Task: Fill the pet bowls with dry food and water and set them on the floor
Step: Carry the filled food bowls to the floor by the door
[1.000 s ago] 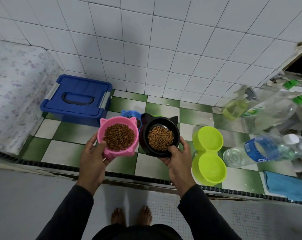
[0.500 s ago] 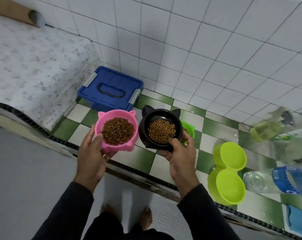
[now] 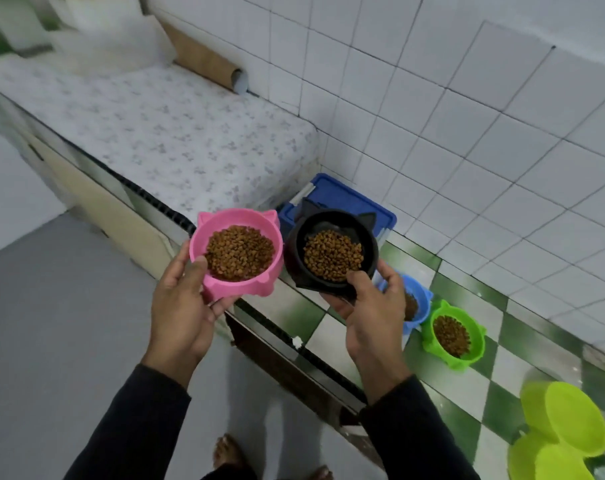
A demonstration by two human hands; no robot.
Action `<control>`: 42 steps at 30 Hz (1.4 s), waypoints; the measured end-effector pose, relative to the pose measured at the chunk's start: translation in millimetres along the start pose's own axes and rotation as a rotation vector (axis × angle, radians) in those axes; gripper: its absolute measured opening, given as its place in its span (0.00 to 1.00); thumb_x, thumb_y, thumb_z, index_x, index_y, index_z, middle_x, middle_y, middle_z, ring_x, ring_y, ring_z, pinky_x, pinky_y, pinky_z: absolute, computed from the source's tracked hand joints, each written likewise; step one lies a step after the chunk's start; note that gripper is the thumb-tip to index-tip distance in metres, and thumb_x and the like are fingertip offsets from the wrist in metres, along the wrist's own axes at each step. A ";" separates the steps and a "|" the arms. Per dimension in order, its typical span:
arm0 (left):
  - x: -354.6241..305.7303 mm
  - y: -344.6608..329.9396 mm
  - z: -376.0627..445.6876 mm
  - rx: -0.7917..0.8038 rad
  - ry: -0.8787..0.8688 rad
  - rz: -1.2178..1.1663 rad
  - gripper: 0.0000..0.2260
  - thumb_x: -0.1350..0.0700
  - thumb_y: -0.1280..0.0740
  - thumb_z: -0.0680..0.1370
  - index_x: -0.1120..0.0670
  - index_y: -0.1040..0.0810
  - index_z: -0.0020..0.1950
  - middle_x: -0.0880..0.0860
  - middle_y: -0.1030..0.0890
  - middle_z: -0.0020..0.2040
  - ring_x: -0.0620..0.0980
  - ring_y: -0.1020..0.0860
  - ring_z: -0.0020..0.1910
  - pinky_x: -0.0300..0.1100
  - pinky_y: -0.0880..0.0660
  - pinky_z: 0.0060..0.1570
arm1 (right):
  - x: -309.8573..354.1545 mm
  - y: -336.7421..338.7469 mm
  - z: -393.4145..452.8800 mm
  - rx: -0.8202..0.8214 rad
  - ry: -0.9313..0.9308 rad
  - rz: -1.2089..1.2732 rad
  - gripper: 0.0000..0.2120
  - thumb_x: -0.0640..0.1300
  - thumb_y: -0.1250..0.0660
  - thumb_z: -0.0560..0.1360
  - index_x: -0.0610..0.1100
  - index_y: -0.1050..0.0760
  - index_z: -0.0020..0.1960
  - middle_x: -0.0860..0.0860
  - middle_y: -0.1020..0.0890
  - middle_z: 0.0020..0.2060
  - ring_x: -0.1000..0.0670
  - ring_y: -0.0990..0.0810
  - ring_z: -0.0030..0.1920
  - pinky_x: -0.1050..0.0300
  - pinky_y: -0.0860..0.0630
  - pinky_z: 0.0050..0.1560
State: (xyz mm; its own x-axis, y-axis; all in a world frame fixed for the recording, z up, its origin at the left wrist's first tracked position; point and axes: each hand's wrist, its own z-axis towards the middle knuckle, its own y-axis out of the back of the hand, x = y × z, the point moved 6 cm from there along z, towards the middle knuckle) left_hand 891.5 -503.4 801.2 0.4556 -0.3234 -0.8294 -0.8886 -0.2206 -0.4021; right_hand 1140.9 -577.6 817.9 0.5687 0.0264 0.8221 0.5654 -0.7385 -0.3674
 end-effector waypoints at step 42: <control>-335.0 385.8 208.0 -0.640 -0.431 -0.402 0.24 0.65 0.37 0.83 0.43 0.26 0.74 0.50 0.20 0.68 0.57 0.16 0.60 0.57 0.17 0.52 | -261.0 -640.7 -45.0 0.754 -0.316 -0.303 0.26 0.30 0.33 0.76 0.44 0.32 0.71 0.40 0.20 0.60 0.40 0.16 0.57 0.46 0.16 0.43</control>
State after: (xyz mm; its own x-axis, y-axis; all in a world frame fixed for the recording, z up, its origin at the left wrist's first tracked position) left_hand 385.0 -288.8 843.2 0.5536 0.2386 -0.7979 -0.4047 -0.7603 -0.5081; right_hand 603.4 -141.7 858.3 0.4059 0.4179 0.8128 0.9002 -0.0293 -0.4345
